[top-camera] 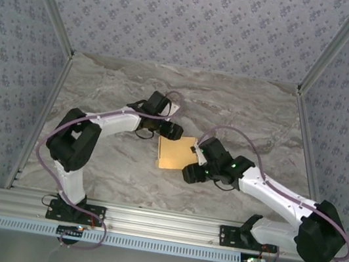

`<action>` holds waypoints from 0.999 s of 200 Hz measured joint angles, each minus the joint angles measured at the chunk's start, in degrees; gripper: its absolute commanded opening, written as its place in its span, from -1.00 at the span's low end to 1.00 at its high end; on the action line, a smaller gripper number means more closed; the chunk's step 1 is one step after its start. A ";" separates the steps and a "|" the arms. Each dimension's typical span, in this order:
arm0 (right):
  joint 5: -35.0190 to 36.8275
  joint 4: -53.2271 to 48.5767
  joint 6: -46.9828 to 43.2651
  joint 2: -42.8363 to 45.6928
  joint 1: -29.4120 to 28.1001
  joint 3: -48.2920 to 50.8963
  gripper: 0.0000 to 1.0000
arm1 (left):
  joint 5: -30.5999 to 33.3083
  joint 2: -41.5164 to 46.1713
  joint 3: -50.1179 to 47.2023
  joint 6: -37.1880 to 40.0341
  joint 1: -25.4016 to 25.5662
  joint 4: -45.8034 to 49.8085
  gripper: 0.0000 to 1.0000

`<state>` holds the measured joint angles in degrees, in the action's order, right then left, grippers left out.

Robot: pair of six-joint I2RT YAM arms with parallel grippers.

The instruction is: Fold the paper box

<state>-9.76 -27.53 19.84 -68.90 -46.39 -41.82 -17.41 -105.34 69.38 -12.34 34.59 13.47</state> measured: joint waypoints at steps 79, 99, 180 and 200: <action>-6.56 6.49 -1.97 -11.13 1.60 0.92 0.20 | -10.14 -1.49 0.44 -1.18 -2.73 1.77 0.34; -7.61 7.34 -2.86 -12.57 3.78 -0.26 0.20 | -10.67 -1.46 -0.87 -1.36 -2.73 1.66 0.31; -12.24 9.92 -6.38 -15.74 13.73 -3.56 0.22 | -10.40 3.54 -10.21 -4.04 -3.30 -0.85 0.32; -13.22 9.97 -7.30 -15.74 15.93 -3.65 0.22 | -9.81 5.46 -12.59 -5.01 -3.32 -1.42 0.33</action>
<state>-22.98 -17.56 12.53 -84.64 -30.46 -45.47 -27.22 -99.88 56.80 -17.34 31.27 12.05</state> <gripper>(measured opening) 0.608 0.662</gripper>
